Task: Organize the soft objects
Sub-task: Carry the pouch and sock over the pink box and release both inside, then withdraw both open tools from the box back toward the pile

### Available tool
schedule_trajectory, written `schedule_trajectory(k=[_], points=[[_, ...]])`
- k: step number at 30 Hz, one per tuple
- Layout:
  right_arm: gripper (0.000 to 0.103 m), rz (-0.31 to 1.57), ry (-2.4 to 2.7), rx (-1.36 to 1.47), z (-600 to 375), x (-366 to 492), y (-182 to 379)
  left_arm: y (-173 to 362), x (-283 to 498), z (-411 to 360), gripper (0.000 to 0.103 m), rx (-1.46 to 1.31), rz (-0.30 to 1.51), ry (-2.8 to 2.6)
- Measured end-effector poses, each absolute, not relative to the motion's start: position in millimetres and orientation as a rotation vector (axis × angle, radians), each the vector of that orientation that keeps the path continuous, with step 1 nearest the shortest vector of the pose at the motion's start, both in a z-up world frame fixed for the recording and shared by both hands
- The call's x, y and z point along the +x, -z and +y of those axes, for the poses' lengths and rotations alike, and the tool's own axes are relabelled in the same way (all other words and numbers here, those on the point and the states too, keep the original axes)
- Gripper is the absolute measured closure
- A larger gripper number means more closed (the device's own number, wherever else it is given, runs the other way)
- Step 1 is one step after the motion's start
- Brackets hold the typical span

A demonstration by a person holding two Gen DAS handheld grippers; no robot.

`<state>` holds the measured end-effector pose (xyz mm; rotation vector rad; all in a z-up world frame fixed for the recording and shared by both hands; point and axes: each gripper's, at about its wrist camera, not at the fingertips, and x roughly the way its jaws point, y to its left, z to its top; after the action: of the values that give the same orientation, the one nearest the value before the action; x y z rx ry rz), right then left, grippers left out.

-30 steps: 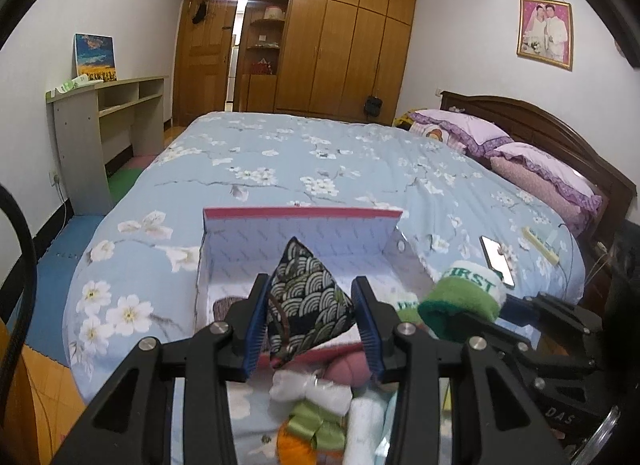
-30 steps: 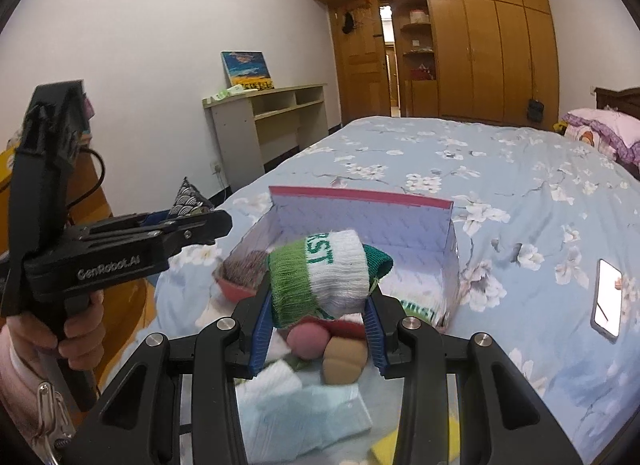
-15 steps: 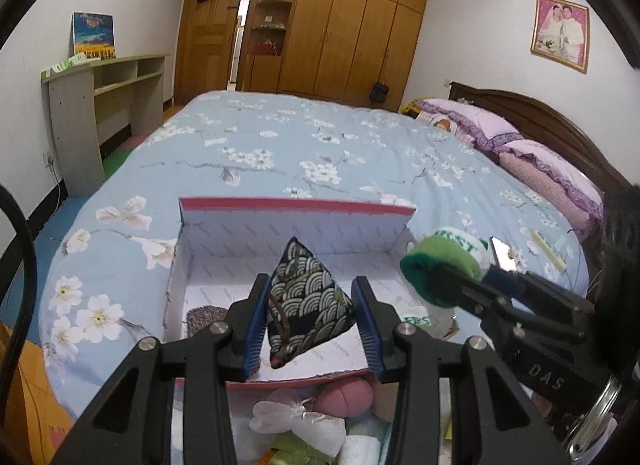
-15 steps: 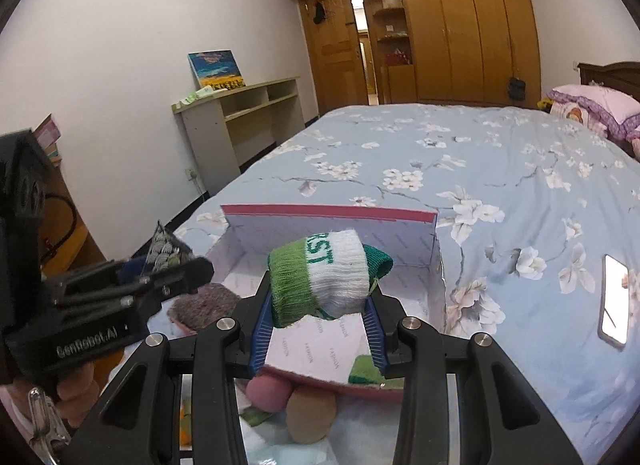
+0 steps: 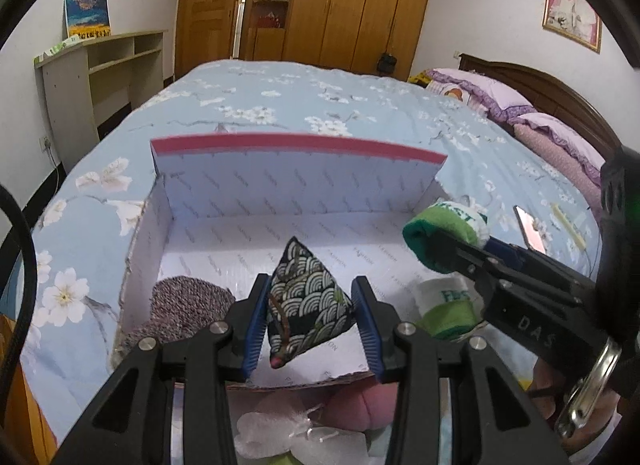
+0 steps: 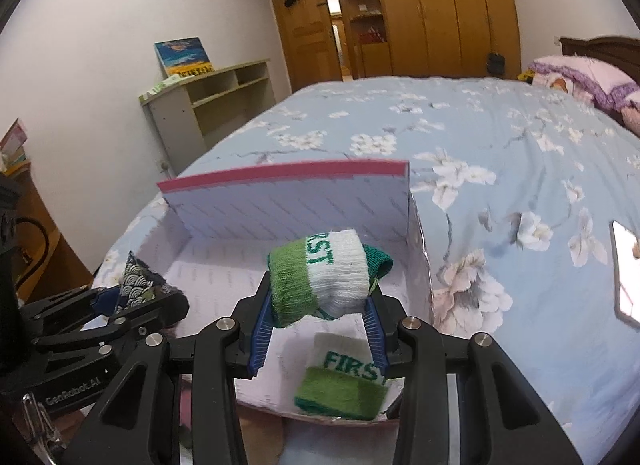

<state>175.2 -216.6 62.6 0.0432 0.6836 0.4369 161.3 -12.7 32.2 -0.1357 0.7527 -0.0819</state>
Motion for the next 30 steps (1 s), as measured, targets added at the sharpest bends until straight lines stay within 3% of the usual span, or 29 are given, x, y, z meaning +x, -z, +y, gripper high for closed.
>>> schedule_trajectory(k=[14,30], points=[[0.061,0.735,-0.437,0.073,-215.8,185.6,-40.5,-4.7,174.5,-19.4,0.059,-0.129,0.817,0.086],[0.047,0.702,-0.475,0.118,-217.3,182.6,-43.4,-14.3,168.0,-20.5,0.052,-0.126,0.791,0.064]])
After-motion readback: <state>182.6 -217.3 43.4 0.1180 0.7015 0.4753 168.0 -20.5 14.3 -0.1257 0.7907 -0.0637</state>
